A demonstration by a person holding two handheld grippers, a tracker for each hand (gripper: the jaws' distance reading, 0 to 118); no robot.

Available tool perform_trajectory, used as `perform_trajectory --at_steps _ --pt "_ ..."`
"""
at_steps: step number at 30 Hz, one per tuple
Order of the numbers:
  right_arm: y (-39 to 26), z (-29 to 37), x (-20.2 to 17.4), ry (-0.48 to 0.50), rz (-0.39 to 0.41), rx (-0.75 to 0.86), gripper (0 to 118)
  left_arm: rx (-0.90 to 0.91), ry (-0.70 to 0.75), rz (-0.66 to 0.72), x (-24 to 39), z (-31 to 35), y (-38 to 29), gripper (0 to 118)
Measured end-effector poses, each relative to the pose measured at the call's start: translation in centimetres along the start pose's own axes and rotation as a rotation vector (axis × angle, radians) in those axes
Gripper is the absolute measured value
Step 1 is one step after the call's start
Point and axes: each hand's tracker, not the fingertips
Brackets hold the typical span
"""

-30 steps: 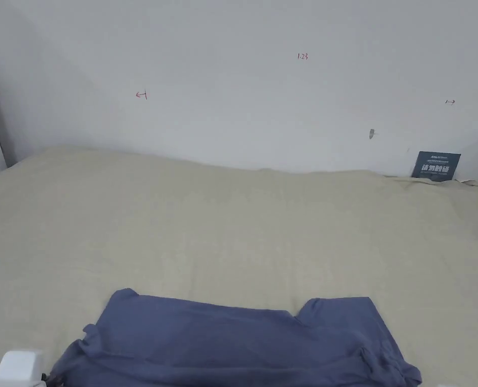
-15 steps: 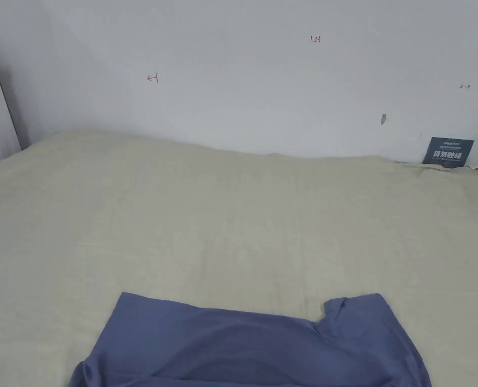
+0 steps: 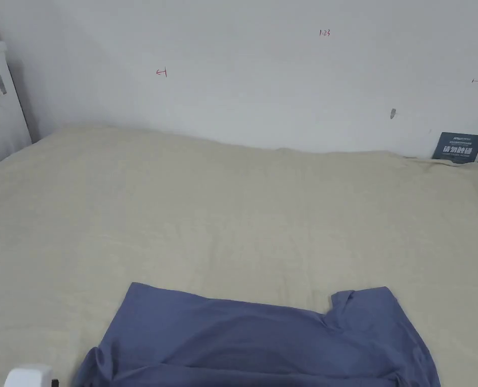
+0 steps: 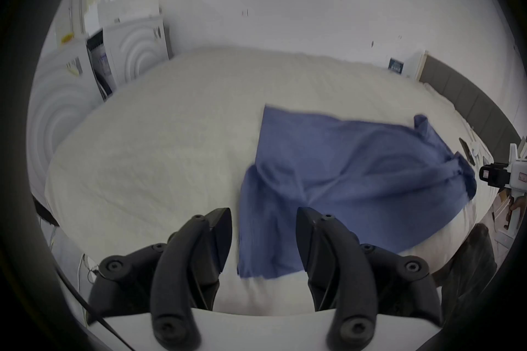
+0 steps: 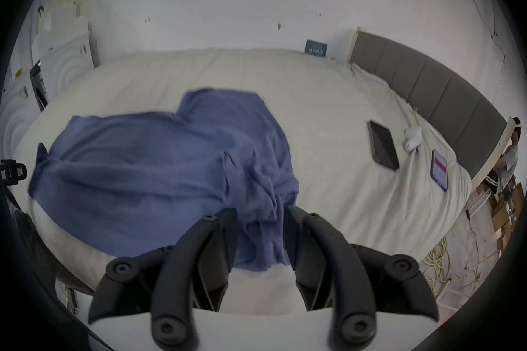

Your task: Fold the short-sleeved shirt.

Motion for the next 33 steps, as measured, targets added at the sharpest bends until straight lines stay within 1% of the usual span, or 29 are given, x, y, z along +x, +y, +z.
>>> perform_trajectory --at_steps 3,6,8,9,10,11,12,13,14,15,17,23,26,27,29,30,32,33 --pt "1.4 1.1 -1.0 0.050 -0.022 0.103 39 0.115 -0.012 0.000 0.7 1.2 1.1 52" --pt "2.4 1.4 -2.5 0.069 -0.009 0.199 38 0.198 -0.004 -0.044 2.3 1.7 2.2 50" --pt "3.1 1.3 -3.5 0.084 0.001 0.226 38 0.231 0.020 -0.076 3.1 1.6 2.8 48" --pt "3.4 1.2 -4.1 0.092 0.001 0.243 36 0.250 0.020 -0.081 4.3 1.8 3.1 45" --pt "3.6 1.0 -4.6 0.100 0.006 0.256 30 0.252 0.023 -0.076 4.7 1.7 3.4 39" --pt "3.8 0.7 -5.0 0.108 0.012 0.266 12 0.263 0.022 -0.071 5.0 1.6 3.6 26" --pt "4.0 0.6 -5.6 0.105 0.011 0.278 4 0.283 0.017 -0.067 5.3 1.4 3.6 18" --pt "4.1 0.6 -6.1 0.106 0.014 0.293 3 0.285 0.022 -0.070 5.9 1.2 3.7 14" --pt "4.3 0.6 -6.4 0.120 0.013 0.296 0 0.285 0.025 -0.075 6.2 1.1 3.8 5" --pt "4.6 0.5 -6.8 0.123 0.006 0.295 1 0.294 0.022 -0.078 6.5 1.0 3.6 0" --pt "4.6 0.5 -7.5 0.140 -0.006 0.317 0 0.298 0.018 -0.077 7.0 0.9 3.5 0" --pt "5.1 -0.1 -9.1 0.146 0.012 0.310 0 0.255 0.001 -0.037 6.6 -1.2 4.6 0" --pt "5.3 -0.7 -9.5 0.152 0.011 0.293 0 0.201 -0.027 -0.009 5.3 -4.0 7.0 0" --pt "5.3 -0.9 -9.5 0.152 0.008 0.290 0 0.176 -0.012 0.014 4.6 -5.5 8.0 0" --pt "5.4 -1.4 -9.5 0.159 0.006 0.276 0 0.093 -0.065 0.046 3.0 -9.0 9.9 0" --pt "5.4 -1.7 -9.6 0.159 0.007 0.270 0 0.069 -0.054 0.054 2.5 -10.6 10.8 0" --pt "5.5 -2.0 -9.6 0.159 0.014 0.261 0 0.009 -0.126 0.058 1.5 -13.2 12.2 0" --pt "5.4 -2.2 -9.6 0.158 0.016 0.258 0 -0.021 -0.110 0.048 1.4 -14.7 13.2 0"
